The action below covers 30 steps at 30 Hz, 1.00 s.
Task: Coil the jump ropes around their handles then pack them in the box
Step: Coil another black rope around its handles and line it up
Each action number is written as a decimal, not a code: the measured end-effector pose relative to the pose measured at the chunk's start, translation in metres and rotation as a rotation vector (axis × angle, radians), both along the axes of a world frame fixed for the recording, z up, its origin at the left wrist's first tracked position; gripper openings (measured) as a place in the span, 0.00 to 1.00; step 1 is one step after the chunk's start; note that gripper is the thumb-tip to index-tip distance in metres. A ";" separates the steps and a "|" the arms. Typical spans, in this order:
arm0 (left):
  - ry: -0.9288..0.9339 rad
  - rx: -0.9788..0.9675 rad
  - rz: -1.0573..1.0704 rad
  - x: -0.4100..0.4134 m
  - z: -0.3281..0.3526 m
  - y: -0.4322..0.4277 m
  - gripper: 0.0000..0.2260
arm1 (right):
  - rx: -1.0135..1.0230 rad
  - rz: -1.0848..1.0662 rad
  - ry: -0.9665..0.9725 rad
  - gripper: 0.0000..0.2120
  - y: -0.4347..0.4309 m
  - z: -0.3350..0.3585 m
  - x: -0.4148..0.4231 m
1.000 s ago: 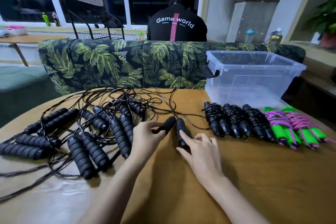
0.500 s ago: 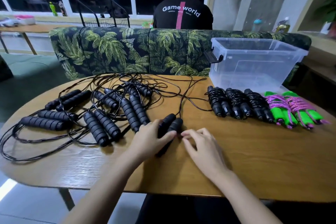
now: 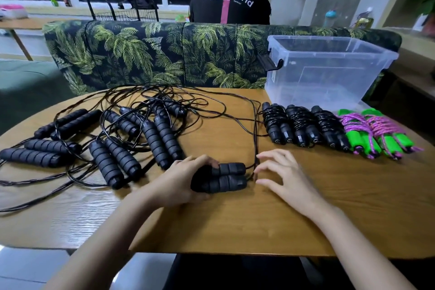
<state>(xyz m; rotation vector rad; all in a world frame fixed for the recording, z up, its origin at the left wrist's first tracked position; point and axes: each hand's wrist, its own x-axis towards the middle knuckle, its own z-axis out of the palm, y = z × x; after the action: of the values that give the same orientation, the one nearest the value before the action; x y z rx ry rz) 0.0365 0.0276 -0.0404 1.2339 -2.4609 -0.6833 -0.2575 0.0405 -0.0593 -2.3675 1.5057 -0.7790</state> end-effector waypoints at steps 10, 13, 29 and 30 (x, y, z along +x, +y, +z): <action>0.175 -0.042 -0.046 0.010 -0.007 -0.002 0.18 | 0.025 0.132 0.253 0.11 -0.018 0.004 0.000; 0.195 -0.059 -0.032 0.011 -0.010 -0.001 0.17 | 0.029 0.155 0.262 0.09 -0.017 0.001 -0.005; 0.257 -0.211 0.033 -0.004 -0.026 -0.001 0.12 | -0.138 -0.008 0.306 0.21 -0.002 0.003 -0.036; 0.258 -0.218 0.040 -0.007 -0.026 -0.001 0.12 | -0.171 -0.027 0.307 0.21 -0.002 0.000 -0.039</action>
<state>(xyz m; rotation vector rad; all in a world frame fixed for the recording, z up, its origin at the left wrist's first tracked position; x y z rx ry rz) 0.0295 0.0267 -0.0664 1.0394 -2.2253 -0.5116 -0.2962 0.0382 -0.0595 -2.7005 1.6466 -0.5906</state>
